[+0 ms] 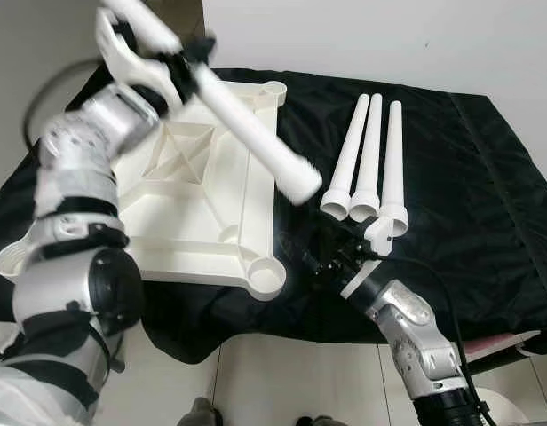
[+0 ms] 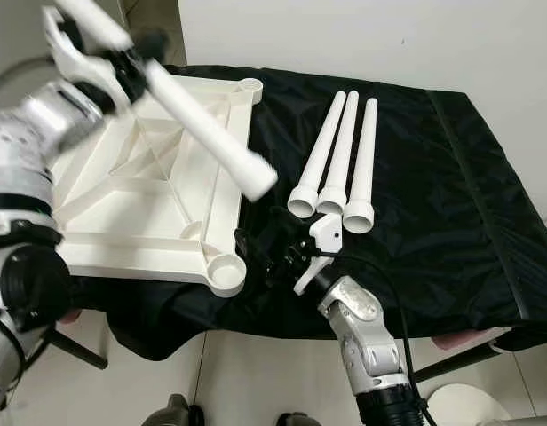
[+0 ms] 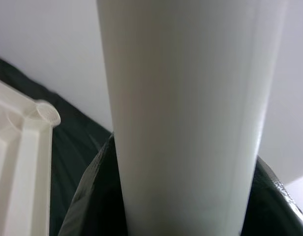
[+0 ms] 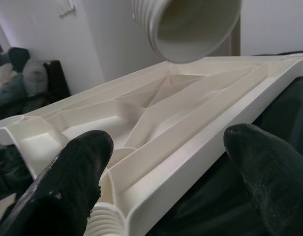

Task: Building children table

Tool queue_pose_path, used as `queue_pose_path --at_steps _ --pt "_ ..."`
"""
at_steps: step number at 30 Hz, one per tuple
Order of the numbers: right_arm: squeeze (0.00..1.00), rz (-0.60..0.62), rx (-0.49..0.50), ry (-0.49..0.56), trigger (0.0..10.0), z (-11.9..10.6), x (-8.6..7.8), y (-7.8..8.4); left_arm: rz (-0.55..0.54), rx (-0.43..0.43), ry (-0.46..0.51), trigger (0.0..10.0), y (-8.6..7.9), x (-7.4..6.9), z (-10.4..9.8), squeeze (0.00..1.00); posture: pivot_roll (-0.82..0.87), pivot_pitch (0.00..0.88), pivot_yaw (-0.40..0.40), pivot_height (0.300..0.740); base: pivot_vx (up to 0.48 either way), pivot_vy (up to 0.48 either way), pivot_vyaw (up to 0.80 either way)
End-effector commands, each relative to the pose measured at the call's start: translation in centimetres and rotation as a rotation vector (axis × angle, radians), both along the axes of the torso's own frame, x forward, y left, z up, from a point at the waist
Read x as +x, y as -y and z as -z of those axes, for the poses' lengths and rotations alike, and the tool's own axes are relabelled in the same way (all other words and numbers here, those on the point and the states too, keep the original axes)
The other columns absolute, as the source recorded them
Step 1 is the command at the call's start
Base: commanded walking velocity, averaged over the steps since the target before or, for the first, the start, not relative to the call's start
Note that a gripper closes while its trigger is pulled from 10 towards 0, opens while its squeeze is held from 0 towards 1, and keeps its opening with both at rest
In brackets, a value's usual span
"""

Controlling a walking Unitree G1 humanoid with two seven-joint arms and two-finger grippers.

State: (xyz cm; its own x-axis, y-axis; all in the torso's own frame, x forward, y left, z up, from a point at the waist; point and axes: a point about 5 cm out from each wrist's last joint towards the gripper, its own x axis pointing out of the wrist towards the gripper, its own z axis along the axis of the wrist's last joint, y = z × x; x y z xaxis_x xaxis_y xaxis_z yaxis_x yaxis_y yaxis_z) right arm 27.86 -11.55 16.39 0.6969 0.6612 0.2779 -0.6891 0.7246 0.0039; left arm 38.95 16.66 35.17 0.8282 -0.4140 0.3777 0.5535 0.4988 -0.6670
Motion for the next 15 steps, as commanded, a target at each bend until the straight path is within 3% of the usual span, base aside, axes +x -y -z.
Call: queue_pose_path --at_steps 1,7,9,12,15 --pt "0.00 0.095 -0.039 0.012 10.0 -0.4 0.8 0.9 -0.020 0.074 0.091 10.0 0.2 -0.3 -0.5 0.00 0.03 0.075 0.000 0.740 0.000 0.000 0.00" --pt "0.00 0.263 -0.122 -0.023 10.0 -1.1 2.5 1.7 -0.050 0.215 0.251 10.0 1.7 -1.7 -1.3 0.00 0.03 0.070 -0.005 0.740 0.000 0.000 0.00" --pt "0.00 0.303 -0.118 0.016 10.0 -2.3 2.9 1.5 -0.092 0.315 0.330 10.0 3.3 -2.4 -1.0 0.00 0.03 0.067 -0.011 0.740 0.000 0.000 0.00" --pt "0.00 0.308 -0.121 0.022 10.0 -2.5 2.9 1.4 -0.095 0.330 0.340 10.0 3.7 -2.6 -1.0 0.00 0.03 0.067 -0.011 0.740 0.000 0.000 0.00" --pt "0.00 0.243 -0.139 0.053 10.0 -3.8 2.8 0.1 -0.121 0.400 0.387 10.0 5.6 -3.1 -0.4 0.00 0.03 0.067 -0.011 0.740 0.000 0.000 0.00"
